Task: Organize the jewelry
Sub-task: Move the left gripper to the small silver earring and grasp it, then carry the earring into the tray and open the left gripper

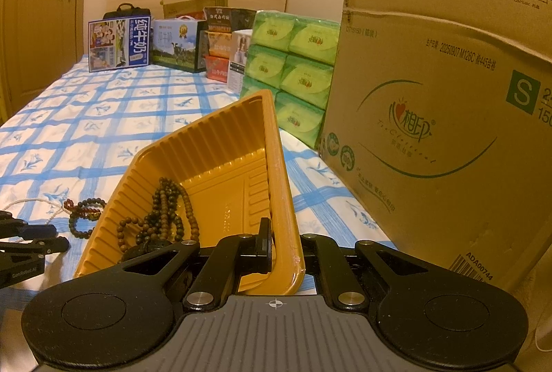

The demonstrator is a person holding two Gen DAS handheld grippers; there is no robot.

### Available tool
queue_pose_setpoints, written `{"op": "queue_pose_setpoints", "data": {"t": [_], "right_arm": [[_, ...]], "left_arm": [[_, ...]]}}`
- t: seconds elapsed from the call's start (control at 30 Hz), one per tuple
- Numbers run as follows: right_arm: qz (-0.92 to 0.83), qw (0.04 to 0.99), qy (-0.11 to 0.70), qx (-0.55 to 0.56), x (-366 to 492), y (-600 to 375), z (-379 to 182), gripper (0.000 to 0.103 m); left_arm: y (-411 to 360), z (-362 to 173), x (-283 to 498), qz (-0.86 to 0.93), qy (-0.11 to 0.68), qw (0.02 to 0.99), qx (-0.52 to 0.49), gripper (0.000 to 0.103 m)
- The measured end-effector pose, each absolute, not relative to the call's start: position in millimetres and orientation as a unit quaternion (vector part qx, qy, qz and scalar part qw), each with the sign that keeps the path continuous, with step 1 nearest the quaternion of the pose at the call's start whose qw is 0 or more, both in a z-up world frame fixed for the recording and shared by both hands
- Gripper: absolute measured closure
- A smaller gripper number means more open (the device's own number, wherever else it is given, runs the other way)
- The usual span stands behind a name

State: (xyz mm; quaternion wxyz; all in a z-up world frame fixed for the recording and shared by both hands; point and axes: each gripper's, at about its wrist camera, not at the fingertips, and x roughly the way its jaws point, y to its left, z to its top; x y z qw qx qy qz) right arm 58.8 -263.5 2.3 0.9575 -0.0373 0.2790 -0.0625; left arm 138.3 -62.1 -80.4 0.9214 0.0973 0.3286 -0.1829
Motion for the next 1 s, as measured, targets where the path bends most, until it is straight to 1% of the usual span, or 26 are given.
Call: {"op": "queue_pose_setpoints", "data": {"t": [0.23, 0.67, 1.0], "right_arm": [[-0.063, 0.957, 0.28, -0.037, 60, -265, 0, 0.097], [-0.063, 0.957, 0.28, -0.037, 61, -265, 0, 0.097], [-0.063, 0.957, 0.279, -0.037, 60, -265, 0, 0.097]], "left_arm": [[-64, -80, 137, -0.187, 0.329, 0.92, 0.101, 0.095], [-59, -76, 134, -0.179, 0.333, 0.921, 0.091, 0.095], [-60, -62, 132, -0.184, 0.322, 0.925, 0.082, 0.095]]}}
